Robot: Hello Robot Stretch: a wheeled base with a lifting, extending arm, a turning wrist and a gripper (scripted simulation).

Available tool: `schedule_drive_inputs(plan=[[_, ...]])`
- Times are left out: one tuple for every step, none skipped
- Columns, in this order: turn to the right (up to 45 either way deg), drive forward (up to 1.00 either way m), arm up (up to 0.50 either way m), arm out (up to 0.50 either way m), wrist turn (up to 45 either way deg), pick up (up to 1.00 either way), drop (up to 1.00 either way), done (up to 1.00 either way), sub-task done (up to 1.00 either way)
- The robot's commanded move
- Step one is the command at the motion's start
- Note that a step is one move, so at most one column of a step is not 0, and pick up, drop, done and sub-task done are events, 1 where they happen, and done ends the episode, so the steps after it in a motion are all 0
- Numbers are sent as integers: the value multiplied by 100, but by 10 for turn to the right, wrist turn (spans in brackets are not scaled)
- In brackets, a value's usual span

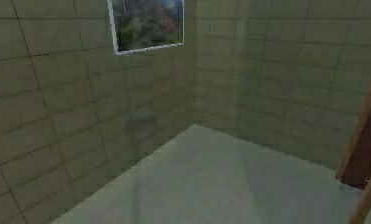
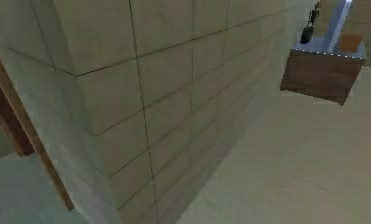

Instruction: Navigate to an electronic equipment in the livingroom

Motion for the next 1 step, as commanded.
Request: schedule_drive_inputs(plan=[[240,0,0,0,0,0,0,0,0]])
